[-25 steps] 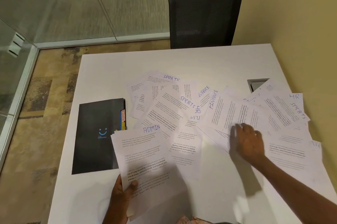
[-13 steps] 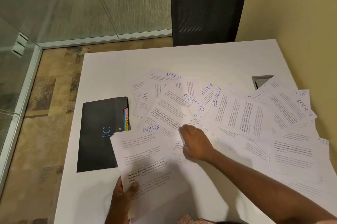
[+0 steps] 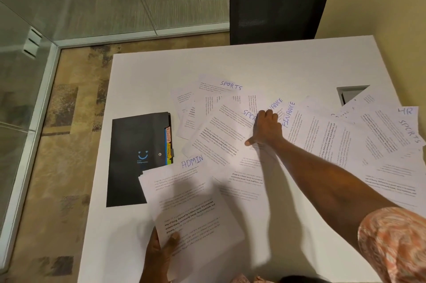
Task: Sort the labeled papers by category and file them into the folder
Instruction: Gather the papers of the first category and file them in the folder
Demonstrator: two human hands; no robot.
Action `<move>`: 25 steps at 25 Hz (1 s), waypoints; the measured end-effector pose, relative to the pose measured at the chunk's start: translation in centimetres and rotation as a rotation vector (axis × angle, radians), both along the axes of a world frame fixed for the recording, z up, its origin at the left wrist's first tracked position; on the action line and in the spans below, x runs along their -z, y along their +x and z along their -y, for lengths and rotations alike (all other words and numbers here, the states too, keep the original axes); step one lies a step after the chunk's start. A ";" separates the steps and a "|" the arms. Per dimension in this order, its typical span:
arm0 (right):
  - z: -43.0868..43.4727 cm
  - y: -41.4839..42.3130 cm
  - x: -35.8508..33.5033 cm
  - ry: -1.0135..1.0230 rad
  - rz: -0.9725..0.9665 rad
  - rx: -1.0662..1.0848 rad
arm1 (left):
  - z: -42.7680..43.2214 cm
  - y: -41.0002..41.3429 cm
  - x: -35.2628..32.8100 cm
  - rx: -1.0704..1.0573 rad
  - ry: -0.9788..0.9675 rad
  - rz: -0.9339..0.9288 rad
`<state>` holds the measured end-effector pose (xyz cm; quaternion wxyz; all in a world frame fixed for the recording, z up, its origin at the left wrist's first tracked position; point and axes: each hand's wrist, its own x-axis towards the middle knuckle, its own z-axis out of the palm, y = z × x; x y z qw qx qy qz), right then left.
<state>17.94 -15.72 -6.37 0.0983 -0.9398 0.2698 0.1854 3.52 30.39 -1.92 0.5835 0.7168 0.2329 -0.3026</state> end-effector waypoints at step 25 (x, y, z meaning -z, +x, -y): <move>-1.2 -1.5 1.4 0.397 0.237 -0.060 | 2.3 1.1 -0.4 0.105 -0.021 0.031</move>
